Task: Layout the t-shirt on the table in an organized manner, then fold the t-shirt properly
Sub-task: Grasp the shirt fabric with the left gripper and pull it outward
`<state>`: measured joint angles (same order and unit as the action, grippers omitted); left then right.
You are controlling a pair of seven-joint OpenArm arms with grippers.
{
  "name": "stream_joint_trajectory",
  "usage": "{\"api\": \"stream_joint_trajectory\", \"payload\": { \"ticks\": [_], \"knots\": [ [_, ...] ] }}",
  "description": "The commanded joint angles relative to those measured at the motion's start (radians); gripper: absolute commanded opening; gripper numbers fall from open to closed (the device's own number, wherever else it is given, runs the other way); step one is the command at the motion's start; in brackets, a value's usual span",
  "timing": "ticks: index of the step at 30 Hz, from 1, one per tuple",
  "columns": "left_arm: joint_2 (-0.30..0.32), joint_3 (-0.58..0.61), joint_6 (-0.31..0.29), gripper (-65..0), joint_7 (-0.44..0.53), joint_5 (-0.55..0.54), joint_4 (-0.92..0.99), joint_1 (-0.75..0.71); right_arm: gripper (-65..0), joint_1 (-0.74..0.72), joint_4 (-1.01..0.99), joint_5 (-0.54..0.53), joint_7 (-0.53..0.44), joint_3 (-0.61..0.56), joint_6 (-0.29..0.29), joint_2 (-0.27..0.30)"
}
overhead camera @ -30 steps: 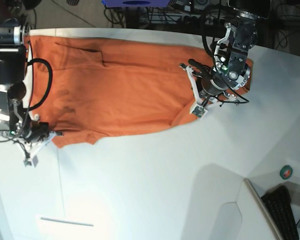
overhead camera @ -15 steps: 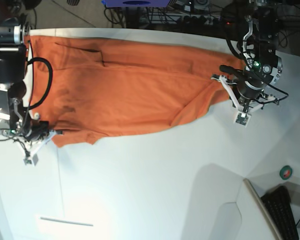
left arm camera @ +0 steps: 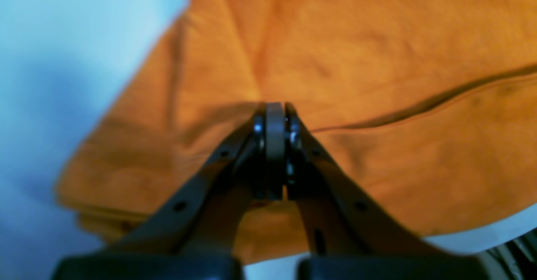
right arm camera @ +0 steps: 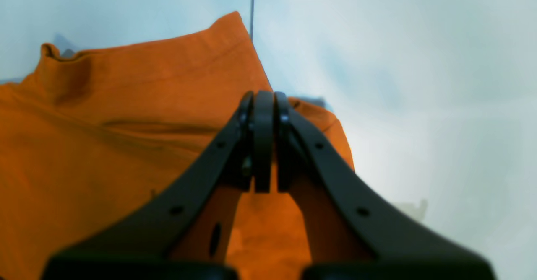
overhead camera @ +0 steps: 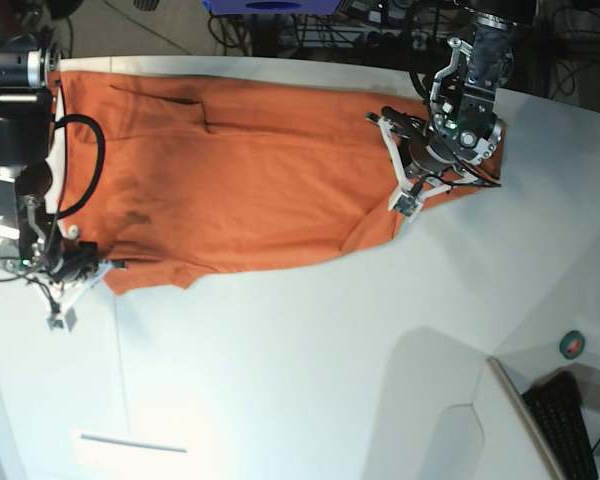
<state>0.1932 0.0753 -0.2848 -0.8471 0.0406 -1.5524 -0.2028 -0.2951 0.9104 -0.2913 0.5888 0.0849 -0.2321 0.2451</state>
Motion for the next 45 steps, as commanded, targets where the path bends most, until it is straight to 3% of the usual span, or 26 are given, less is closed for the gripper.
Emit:
{"api": "stream_joint_trajectory", "payload": {
  "ticks": [1,9,13,18,22,24,30,35,38,43,45],
  "knots": [
    [0.001,-0.002,0.008,-65.0,0.015,-0.003,-0.024,0.009,-65.0,-0.02,0.017,-0.007,-0.014,0.005,-0.002,0.013],
    [0.002,-0.01,0.008,-65.0,0.015,-0.011,-0.021,0.004,-65.0,-0.02,0.017,-0.007,-0.014,0.005,-0.002,0.013],
    [0.005,-0.027,0.008,-65.0,0.012,-0.012,-0.193,-0.047,-65.0,-0.02,0.017,-0.007,-0.014,0.005,-0.002,0.013],
    [0.01,-0.194,0.002,-65.0,0.01,-0.012,-0.27,-0.073,-65.0,-0.02,0.017,-0.007,-0.014,0.005,-0.002,0.015],
    [0.038,-0.207,-0.097,-65.0,0.01,-0.038,-0.144,-0.037,-65.0,-0.02,0.017,-0.006,-0.014,0.005,-0.002,0.013],
    [0.038,-0.2,-0.109,-65.0,0.01,-0.055,-0.095,-0.024,-65.0,-0.02,0.017,-0.006,-0.014,0.003,-0.002,0.013],
    [0.035,-0.095,-0.107,-65.0,0.012,-0.052,-0.059,-0.019,-65.0,-0.02,0.017,-0.006,-0.014,0.0,-0.002,0.012],
    [0.033,-0.041,-0.026,-65.0,0.016,-0.061,-0.001,-0.004,-65.0,-0.02,0.017,-0.006,-0.014,0.005,-0.002,0.012],
    [0.033,-0.018,-0.021,-65.0,0.016,-0.061,0.025,0.001,-65.0,-0.02,0.017,-0.006,-0.014,0.005,-0.002,0.012],
    [0.042,-0.042,-0.021,-65.0,0.013,-0.063,-0.072,-0.011,-65.0,-0.019,0.017,-0.006,-0.014,0.005,-0.002,0.012],
    [0.044,-0.11,-0.023,-65.0,0.012,-0.063,-0.13,-0.033,-65.0,-0.019,0.017,-0.006,-0.014,0.005,-0.002,0.012]
  ]
}}
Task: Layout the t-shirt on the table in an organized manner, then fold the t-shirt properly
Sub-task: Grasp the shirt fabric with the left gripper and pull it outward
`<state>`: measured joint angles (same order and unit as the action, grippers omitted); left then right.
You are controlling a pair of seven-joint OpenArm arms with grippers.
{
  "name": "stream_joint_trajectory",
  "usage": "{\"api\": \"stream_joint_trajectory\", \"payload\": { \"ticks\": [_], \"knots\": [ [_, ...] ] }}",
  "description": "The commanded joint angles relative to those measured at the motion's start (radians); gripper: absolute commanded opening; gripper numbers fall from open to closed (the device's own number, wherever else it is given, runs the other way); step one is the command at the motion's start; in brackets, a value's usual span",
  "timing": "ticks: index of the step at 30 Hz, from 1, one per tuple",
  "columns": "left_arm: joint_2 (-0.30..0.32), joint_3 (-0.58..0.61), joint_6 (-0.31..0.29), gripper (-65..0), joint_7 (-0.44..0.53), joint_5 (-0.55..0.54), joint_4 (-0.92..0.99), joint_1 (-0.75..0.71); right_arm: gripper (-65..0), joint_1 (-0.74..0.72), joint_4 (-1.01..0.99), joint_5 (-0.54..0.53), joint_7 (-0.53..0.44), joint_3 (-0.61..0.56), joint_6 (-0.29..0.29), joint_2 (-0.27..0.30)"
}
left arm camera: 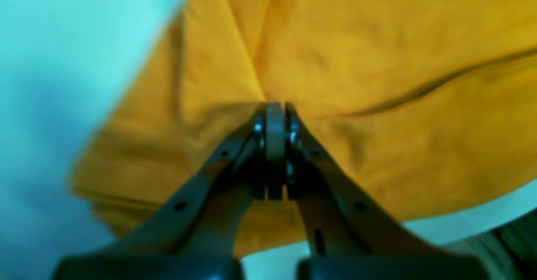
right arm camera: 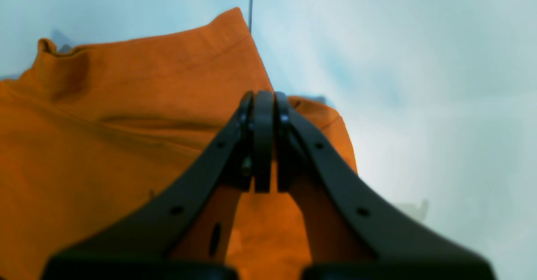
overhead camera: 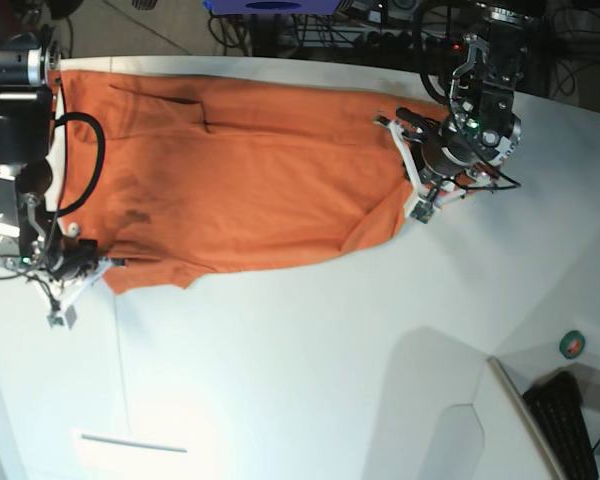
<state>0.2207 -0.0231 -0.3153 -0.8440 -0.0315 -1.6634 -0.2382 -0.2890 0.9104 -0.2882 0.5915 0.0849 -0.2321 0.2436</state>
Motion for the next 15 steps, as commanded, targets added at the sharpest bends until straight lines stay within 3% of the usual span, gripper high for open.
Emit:
{"api": "stream_joint_trajectory", "payload": {
  "ticks": [1,6,8,12,14,15],
  "knots": [
    [0.016,-0.048,0.003,-65.0,0.007,0.009,-0.048,-0.003,-65.0,-0.025,0.017,-0.009,-0.017,0.005,-0.002,0.013],
    [0.018,-0.145,0.0,-63.4,0.007,0.011,-0.143,-0.013,-65.0,-0.025,0.017,-0.009,-0.017,0.002,-0.002,0.013],
    [0.026,-0.157,-0.018,-51.8,0.007,0.009,-0.129,-0.011,-65.0,-0.025,0.017,-0.009,-0.017,0.0,-0.002,0.013],
    [0.032,-0.188,-0.134,-24.4,0.005,-0.032,-0.027,0.021,-65.0,-0.025,0.017,-0.009,-0.017,0.0,-0.002,0.013],
    [0.039,-0.248,-0.184,-14.3,-0.054,-0.115,0.045,0.05,-65.0,-0.025,0.017,-0.009,-0.017,0.0,-0.002,0.013],
    [0.05,-0.274,-0.21,-13.0,-0.093,-0.164,0.079,0.069,-65.0,-0.025,0.017,-0.009,-0.017,0.0,-0.002,0.013]
  ]
}}
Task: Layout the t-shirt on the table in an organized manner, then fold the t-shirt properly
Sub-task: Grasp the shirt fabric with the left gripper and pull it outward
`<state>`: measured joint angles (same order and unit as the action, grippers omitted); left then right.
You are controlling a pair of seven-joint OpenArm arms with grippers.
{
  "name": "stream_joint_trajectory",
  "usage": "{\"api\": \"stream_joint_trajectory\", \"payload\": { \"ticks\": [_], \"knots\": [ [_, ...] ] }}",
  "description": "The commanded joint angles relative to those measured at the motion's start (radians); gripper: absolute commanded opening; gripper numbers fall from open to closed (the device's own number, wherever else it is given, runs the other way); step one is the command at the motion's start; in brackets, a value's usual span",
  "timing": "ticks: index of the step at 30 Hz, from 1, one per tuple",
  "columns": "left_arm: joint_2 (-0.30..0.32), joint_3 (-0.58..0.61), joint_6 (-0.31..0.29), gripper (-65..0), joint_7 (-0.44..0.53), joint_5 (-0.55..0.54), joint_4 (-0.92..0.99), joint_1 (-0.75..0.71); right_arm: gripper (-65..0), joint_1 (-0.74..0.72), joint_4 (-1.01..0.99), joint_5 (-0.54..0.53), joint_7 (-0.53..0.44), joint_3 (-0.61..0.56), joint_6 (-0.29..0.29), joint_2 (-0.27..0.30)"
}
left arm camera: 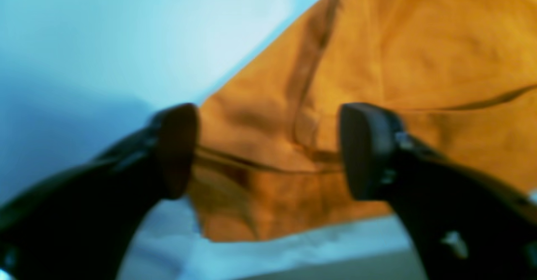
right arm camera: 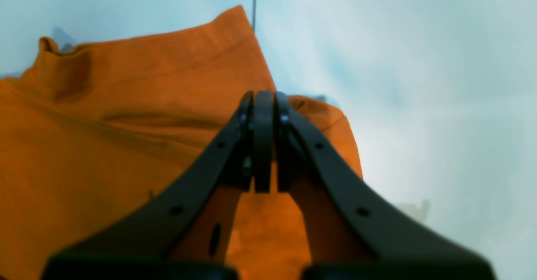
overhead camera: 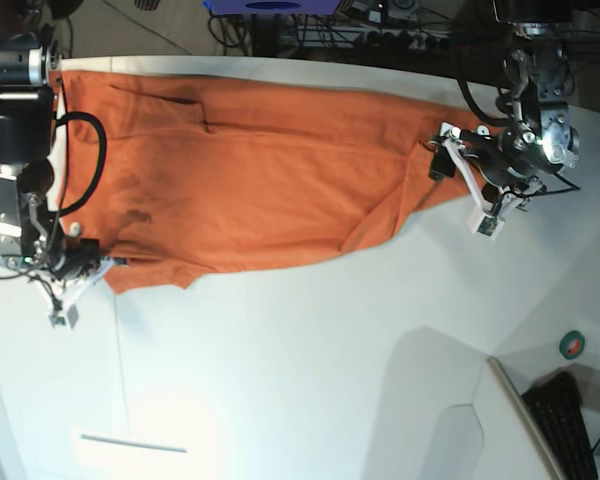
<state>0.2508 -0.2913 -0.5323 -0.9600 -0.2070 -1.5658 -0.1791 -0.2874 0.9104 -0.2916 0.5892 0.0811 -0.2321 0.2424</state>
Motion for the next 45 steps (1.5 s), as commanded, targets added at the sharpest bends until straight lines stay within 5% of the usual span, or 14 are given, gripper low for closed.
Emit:
{"api": "stream_joint_trajectory", "payload": {
  "ticks": [1,6,10,27,36,42,45],
  "knots": [
    [0.029,-0.032,-0.021,-13.7,-0.01,-0.042,0.012,0.031,-65.0,-0.026,0.017,-0.005,-0.015,0.004,-0.002,0.015],
    [0.115,-0.03,-0.058,-24.7,-0.03,-0.299,0.141,0.066,-65.0,-0.026,0.017,-0.005,-0.015,0.003,-0.002,0.015],
    [0.144,0.054,-0.058,-25.2,-0.029,-0.418,0.221,0.109,-65.0,-0.026,0.017,-0.005,-0.015,0.003,-0.002,0.015],
    [0.111,0.214,-0.058,-25.3,-0.026,-0.432,0.299,0.165,-65.0,-0.022,0.017,-0.005,-0.015,0.006,-0.002,0.016],
    [0.104,0.206,-0.056,-25.8,-0.027,-0.432,0.299,0.158,-65.0,-0.022,0.017,-0.005,-0.015,0.009,-0.002,0.016],
    [0.109,0.206,-0.053,-47.1,-0.027,-0.428,0.299,0.157,-65.0,-0.022,0.017,-0.005,-0.015,0.009,-0.002,0.016],
    [0.121,0.206,-0.051,-48.7,-0.027,-0.428,0.299,0.157,-65.0,-0.022,0.017,-0.005,-0.015,0.009,-0.002,0.016]
  ]
}}
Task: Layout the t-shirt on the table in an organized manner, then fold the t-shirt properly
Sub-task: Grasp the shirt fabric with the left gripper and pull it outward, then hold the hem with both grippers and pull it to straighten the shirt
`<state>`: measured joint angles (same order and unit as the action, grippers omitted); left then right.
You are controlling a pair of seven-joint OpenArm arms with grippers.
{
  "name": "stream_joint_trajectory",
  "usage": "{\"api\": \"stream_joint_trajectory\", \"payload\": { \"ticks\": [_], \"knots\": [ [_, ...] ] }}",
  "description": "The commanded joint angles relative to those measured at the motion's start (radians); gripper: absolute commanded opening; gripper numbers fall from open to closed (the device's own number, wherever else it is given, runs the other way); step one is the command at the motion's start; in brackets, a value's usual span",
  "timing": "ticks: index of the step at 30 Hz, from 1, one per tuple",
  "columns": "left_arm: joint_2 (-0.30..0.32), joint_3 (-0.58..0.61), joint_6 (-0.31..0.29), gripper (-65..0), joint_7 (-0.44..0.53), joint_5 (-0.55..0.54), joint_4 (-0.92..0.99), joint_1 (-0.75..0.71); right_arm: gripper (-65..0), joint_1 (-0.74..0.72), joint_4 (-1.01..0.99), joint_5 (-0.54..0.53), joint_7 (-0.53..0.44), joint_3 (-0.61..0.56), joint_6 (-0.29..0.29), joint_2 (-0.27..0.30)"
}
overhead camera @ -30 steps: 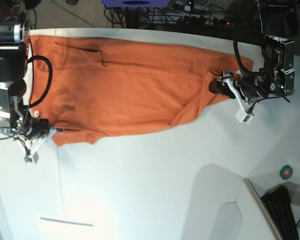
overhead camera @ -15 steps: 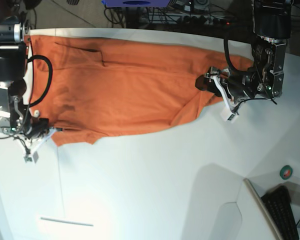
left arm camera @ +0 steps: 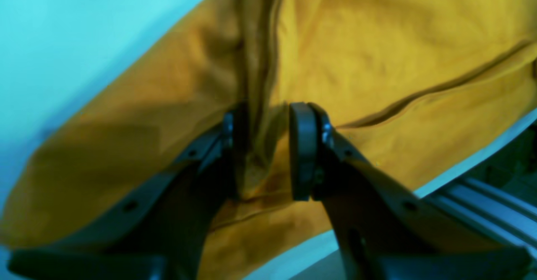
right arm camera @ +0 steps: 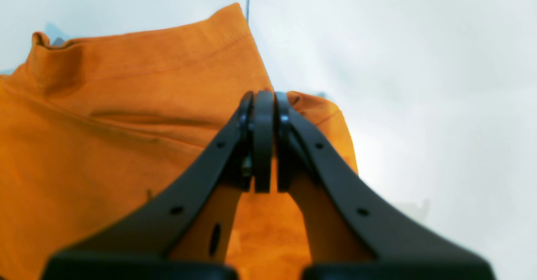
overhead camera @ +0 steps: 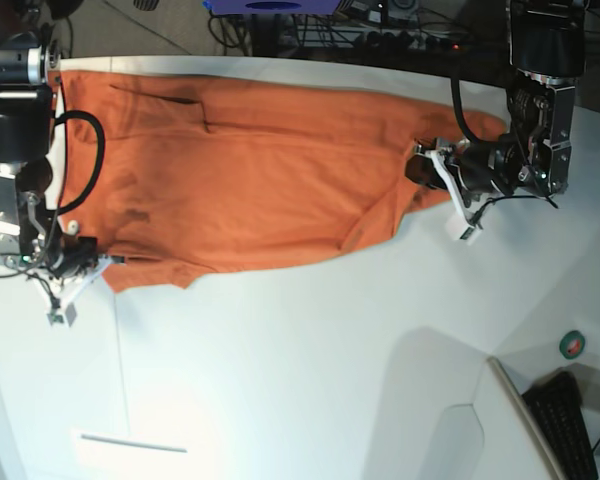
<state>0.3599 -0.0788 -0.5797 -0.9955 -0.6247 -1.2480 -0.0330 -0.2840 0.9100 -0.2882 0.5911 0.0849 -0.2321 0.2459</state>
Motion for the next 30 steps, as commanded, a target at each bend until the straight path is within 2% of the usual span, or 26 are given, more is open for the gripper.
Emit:
{"api": "stream_joint_trajectory", "payload": {
  "ticks": [1,15,18,20,26,28,30],
  "knots": [
    [0.012,-0.006,-0.004,-48.9,0.008,-0.01,-0.019,0.011,-65.0,-0.025,0.018,-0.009,-0.016,0.005,-0.002,0.013],
    [0.041,-0.006,-0.004,-50.2,0.005,-0.008,-0.019,-0.002,-65.0,-0.025,0.018,-0.009,-0.016,0.005,0.0,0.013],
    [0.041,-0.006,-0.004,-57.3,0.005,-0.008,-0.019,-0.003,-65.0,-0.025,0.018,-0.009,-0.016,0.003,0.0,0.013],
    [0.041,-0.005,-0.004,-65.0,0.003,-0.008,-0.019,0.0,-65.0,-0.025,0.018,-0.009,-0.016,0.003,0.0,0.013],
    [0.057,-0.006,-0.001,-65.0,0.003,-0.007,-0.094,0.008,-65.0,-0.025,0.018,-0.009,-0.016,0.005,0.0,0.013],
    [0.07,-0.006,0.039,-65.0,0.003,-0.007,-0.144,0.008,-65.0,-0.025,0.018,-0.009,-0.016,0.005,0.0,0.013],
    [0.084,-0.005,0.125,-65.0,0.003,-0.007,-0.167,0.012,-65.0,-0.025,0.018,-0.009,-0.016,0.005,0.0,0.013]
  ]
}}
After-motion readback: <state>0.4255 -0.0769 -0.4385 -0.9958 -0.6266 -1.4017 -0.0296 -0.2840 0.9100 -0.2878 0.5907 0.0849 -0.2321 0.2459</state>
